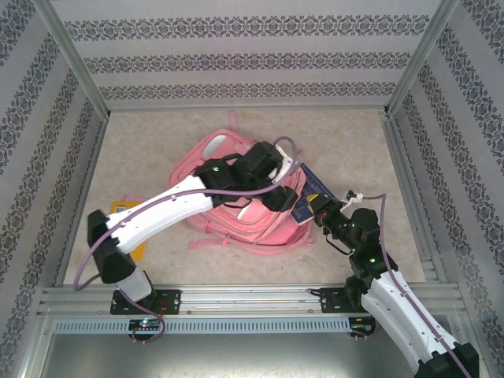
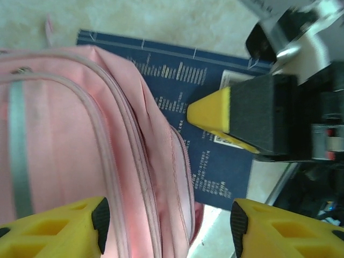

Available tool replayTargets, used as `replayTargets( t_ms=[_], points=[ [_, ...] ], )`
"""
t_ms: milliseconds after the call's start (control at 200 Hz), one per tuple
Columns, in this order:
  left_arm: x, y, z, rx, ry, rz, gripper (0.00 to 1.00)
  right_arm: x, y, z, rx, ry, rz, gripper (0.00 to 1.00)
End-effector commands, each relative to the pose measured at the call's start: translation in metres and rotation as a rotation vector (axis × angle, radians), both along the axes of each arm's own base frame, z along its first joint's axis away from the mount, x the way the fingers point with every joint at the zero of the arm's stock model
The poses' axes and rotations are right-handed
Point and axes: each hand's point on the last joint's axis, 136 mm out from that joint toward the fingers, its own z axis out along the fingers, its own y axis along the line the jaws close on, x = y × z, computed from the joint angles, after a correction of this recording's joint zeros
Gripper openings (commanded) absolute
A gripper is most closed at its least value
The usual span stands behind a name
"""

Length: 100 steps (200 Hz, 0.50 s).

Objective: Pack the student bag

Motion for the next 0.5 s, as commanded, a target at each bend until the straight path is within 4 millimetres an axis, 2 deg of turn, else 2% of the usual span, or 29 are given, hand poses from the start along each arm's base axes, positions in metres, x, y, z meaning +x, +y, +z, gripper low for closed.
replayTargets(
  t_ms=[0, 160, 255, 295, 380, 440, 495],
  points=[
    [0.002, -0.002, -0.023, 0.099, 0.009, -0.005, 0.62, -0.003, 0.008, 0.046, 0.078, -0.155, 0.047, 0.00],
    [0.003, -0.018, -0.042, 0.105, 0.041, -0.029, 0.60, -0.003, 0.009, 0.045, 0.077, -0.152, 0.051, 0.00],
    [0.006, -0.021, -0.051, 0.115, 0.048, -0.026, 0.53, -0.003, 0.009, 0.045, 0.077, -0.149, 0.055, 0.00],
    [0.008, -0.022, -0.054, 0.122, 0.043, -0.024, 0.46, -0.004, 0.010, 0.045, 0.077, -0.152, 0.057, 0.00],
    [0.009, -0.022, -0.056, 0.130, 0.031, -0.034, 0.23, -0.004, 0.010, 0.046, 0.069, -0.159, 0.061, 0.00],
    [0.009, -0.023, -0.053, 0.122, 0.026, -0.043, 0.01, -0.005, 0.009, 0.042, 0.047, -0.151, 0.057, 0.00],
    [0.004, -0.025, -0.044, 0.094, 0.026, -0.073, 0.00, -0.005, 0.007, 0.038, 0.026, -0.141, 0.050, 0.00]
  ],
)
